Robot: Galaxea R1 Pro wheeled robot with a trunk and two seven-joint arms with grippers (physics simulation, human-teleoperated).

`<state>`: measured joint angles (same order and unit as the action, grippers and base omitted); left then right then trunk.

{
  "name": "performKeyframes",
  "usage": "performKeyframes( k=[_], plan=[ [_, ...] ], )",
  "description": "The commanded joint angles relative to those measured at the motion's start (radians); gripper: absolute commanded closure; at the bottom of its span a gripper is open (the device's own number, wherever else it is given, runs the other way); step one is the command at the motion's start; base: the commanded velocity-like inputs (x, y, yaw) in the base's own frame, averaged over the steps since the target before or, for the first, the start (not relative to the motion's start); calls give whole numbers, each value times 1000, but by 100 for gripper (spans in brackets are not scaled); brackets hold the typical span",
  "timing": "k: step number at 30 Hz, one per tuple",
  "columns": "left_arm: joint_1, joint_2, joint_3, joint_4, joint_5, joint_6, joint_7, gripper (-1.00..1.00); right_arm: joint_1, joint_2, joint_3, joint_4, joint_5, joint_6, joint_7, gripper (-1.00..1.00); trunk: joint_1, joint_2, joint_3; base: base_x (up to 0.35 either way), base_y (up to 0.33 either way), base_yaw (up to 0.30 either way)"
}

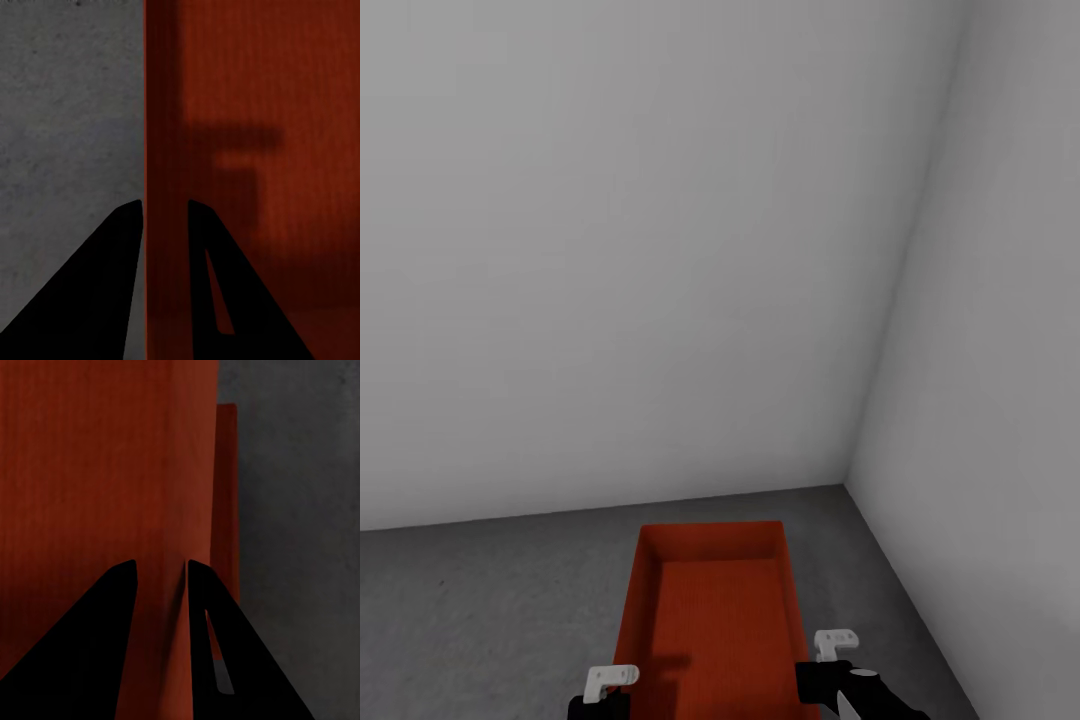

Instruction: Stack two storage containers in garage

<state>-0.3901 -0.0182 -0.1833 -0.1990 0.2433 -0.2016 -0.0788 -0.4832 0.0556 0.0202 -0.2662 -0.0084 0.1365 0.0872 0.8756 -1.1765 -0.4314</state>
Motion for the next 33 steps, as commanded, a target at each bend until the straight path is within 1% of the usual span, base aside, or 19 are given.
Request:
performKeyframes(
  k=[1, 33],
  plan=[
    [-1, 23, -12, -3, 6, -21, -1, 100, 0, -3, 15, 2, -12, 6, 71, 100, 0, -1, -1, 4, 0, 0],
    [-1, 23, -11, -4, 7, -21, -1, 100, 0, -3, 14, 2, -12, 6, 71, 100, 0, -1, -1, 0, 0, 0]
  ],
)
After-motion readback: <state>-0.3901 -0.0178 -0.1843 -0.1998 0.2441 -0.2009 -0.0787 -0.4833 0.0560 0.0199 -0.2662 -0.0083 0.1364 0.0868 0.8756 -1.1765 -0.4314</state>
